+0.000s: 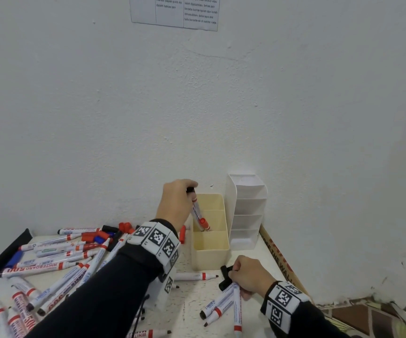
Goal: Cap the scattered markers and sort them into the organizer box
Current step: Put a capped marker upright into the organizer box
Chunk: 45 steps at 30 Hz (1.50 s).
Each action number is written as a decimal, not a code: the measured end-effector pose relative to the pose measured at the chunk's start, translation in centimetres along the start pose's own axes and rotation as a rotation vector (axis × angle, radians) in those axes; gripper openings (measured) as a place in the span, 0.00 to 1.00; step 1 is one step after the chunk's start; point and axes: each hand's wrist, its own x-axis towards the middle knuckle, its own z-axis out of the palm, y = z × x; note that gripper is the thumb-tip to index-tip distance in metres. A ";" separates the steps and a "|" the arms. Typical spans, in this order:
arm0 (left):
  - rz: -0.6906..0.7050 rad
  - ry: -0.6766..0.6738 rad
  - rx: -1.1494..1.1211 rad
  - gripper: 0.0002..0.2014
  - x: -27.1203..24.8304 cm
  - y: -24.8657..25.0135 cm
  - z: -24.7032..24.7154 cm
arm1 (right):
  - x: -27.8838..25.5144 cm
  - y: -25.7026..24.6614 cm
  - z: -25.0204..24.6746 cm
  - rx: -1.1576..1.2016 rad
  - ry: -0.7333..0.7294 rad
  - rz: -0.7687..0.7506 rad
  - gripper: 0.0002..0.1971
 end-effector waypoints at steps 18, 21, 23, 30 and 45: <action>0.053 -0.256 0.222 0.18 3.0 -2.8 3.5 | 0.4 0.4 0.0 0.162 0.007 -0.065 0.07; 0.067 -0.361 0.277 0.20 2.6 -3.3 3.4 | 0.3 0.3 0.2 0.165 0.022 -0.102 0.10; 0.087 -0.399 0.307 0.24 2.3 -3.5 3.0 | 0.1 0.1 0.3 0.170 0.023 -0.122 0.10; 0.081 -0.303 0.339 0.22 0.3 -5.5 -0.1 | -0.6 -0.6 0.5 0.327 -0.041 -0.173 0.06; -0.277 -0.733 0.666 0.13 -7.4 -13.0 -8.1 | -2.6 -4.0 3.3 0.482 -0.083 -0.250 0.11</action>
